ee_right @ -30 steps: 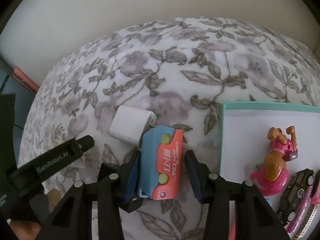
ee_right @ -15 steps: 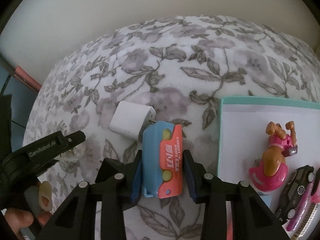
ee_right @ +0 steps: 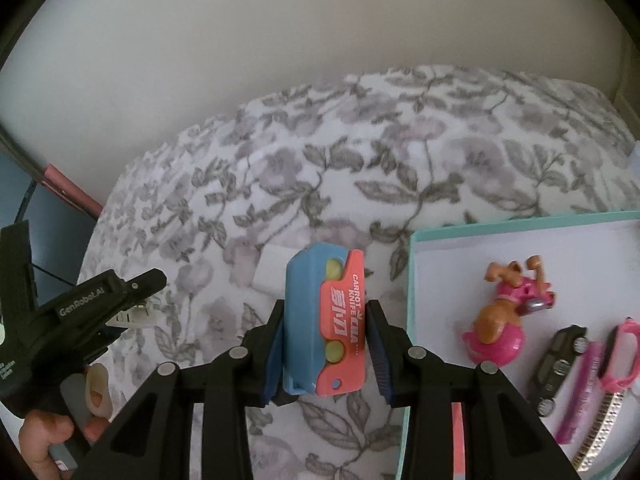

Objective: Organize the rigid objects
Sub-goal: 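Carry the toy phone and the clip stand over the tray with both tools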

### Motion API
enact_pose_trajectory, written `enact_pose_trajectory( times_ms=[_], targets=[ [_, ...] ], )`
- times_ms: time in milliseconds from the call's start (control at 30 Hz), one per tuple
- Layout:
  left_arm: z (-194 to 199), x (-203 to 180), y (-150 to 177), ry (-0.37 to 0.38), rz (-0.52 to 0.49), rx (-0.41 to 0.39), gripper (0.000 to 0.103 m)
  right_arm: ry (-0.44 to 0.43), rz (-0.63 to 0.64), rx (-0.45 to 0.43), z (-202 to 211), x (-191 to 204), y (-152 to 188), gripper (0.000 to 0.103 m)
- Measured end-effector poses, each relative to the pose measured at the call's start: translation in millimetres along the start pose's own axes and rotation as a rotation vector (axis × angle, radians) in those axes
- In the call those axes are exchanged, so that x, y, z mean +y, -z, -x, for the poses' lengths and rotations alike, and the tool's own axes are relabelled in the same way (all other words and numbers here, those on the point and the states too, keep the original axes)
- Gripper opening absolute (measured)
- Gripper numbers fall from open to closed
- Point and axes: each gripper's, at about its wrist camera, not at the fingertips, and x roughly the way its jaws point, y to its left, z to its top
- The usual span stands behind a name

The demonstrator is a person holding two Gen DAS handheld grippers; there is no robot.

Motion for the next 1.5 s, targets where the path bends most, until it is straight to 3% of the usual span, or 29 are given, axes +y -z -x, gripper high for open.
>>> enact_pose_trajectory(
  times_ms=[300, 467, 800, 1133, 1200, 1500],
  targets=[
    [33, -54, 10, 0.019, -0.129, -0.066, 0.053, 0.050, -0.092, -0.069, 46, -31, 2, 0.040],
    [43, -96, 30, 0.015, -0.250, -0.080, 0.053, 0.126, -0.160, -0.091, 65, -63, 7, 0.040],
    [45, -172, 71, 0.086, -0.394, -0.021, 0.054, 0.224, -0.227, -0.094, 81, -124, 6, 0.040],
    [7, -235, 128, 0.157, -0.546, 0.084, 0.054, 0.303, -0.290, -0.054, 72, -174, 9, 0.040],
    [1, -241, 138, 0.149, -0.586, 0.098, 0.054, 0.303, -0.304, -0.042, 69, -183, 12, 0.040],
    [-21, -241, 149, 0.150, -0.595, 0.160, 0.054, 0.368, -0.357, -0.068, 78, -206, 17, 0.040]
  ],
)
